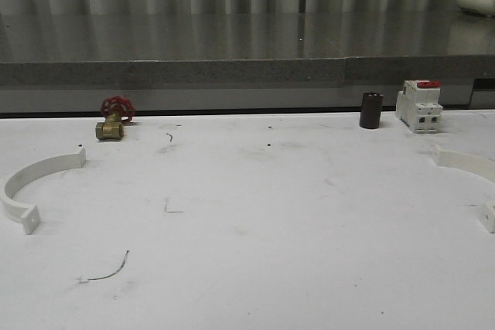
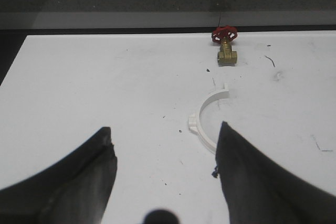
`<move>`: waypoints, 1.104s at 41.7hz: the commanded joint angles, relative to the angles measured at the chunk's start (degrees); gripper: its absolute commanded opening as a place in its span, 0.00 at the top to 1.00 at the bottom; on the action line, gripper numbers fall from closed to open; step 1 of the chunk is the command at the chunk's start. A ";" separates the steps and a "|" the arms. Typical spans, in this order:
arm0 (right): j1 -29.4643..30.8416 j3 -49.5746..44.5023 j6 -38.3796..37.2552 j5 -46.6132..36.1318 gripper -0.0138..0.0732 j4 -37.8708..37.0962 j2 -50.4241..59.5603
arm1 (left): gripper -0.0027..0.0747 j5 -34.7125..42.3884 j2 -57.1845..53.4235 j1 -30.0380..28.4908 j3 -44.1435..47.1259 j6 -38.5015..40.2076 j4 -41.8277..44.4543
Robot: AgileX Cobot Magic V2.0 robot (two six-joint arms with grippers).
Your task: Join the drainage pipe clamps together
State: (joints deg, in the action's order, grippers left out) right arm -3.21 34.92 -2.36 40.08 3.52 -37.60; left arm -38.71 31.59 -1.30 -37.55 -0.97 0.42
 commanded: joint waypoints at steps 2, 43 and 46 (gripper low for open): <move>0.16 1.97 0.21 -2.93 0.28 0.31 -0.30 | 0.47 3.52 0.94 0.44 -1.90 0.29 -0.42; 0.16 1.97 0.21 -2.93 0.28 0.31 -0.30 | 0.47 5.66 43.22 5.34 -14.78 0.29 -3.85; 0.16 1.97 0.21 -2.93 0.28 0.31 -0.30 | 0.47 5.66 47.36 5.34 -16.87 0.29 -3.85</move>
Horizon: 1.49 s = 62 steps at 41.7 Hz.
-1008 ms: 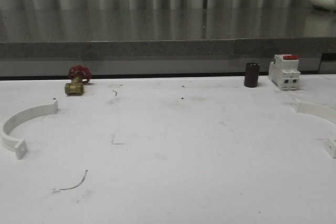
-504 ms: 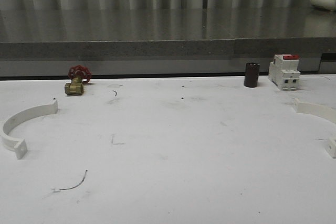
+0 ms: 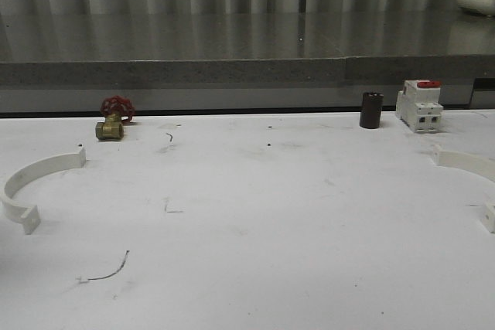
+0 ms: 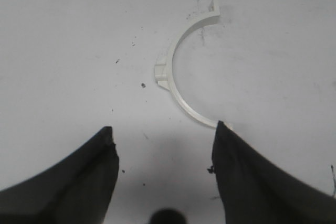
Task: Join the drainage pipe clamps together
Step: 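Lower the left gripper and grasp the white clamp half by its end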
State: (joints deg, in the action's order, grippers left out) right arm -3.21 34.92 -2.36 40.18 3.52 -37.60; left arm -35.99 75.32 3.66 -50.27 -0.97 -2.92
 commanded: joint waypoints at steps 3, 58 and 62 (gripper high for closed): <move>0.16 1.97 0.21 -3.03 0.28 0.31 -0.30 | 0.47 3.22 7.91 0.39 -6.18 0.29 -0.63; 0.16 1.97 0.21 -3.03 0.28 0.31 -0.30 | 0.95 11.16 28.30 0.86 -12.63 0.29 -3.23; 0.16 1.97 0.21 -3.03 0.28 0.31 -0.30 | 0.98 10.23 28.06 2.05 -12.87 0.29 -3.23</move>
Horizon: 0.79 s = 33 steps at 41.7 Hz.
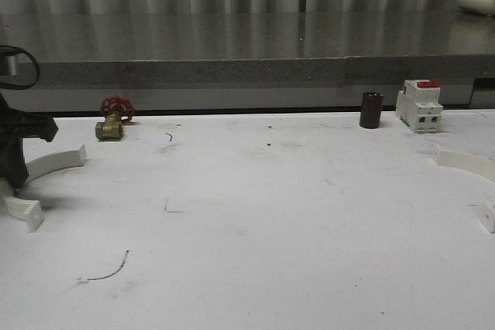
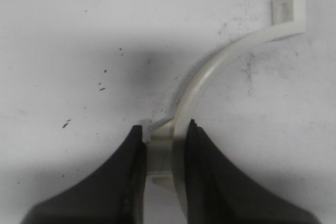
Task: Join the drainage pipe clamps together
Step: 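Lower the left gripper and grasp the white clamp half by its end, then lift the white clamp half with the left gripper and carry it toward the table center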
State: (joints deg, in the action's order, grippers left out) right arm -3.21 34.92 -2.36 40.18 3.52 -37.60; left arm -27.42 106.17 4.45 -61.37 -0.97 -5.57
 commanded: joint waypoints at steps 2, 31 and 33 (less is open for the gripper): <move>0.16 1.97 0.21 -3.03 0.28 0.31 -0.30 | 0.98 0.59 -2.95 2.25 -2.35 0.29 -0.58; 0.16 1.97 0.21 -3.03 0.28 0.31 -0.30 | 0.89 -1.38 4.16 24.45 -15.63 9.87 -15.18; 0.16 1.97 0.21 -3.03 0.28 0.31 -0.30 | 0.87 -1.26 5.30 25.05 -16.59 11.21 -15.01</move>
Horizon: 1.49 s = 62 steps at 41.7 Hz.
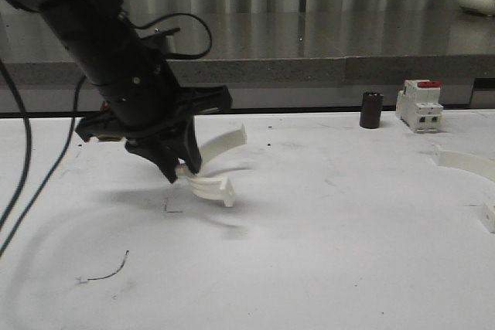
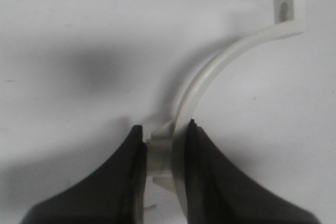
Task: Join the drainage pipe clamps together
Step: 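Lift the white clamp half with the left gripper and carry it toward the table center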
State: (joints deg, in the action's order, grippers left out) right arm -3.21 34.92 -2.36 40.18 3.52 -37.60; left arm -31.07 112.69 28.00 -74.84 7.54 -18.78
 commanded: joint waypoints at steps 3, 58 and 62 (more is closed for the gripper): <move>0.16 1.97 0.21 -3.03 0.28 0.31 -0.30 | 0.85 2.49 0.04 2.36 -4.88 4.47 -0.89; 0.16 1.97 0.21 -3.03 0.28 0.31 -0.30 | 0.85 -1.33 1.71 10.76 -9.91 34.31 31.89; 0.16 1.97 0.21 -3.03 0.28 0.31 -0.30 | 0.85 -2.17 2.62 10.76 -9.91 34.43 31.89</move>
State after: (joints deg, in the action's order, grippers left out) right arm -3.21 34.92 -2.36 40.18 3.52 -37.60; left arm -33.76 117.47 38.33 -83.01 41.08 12.43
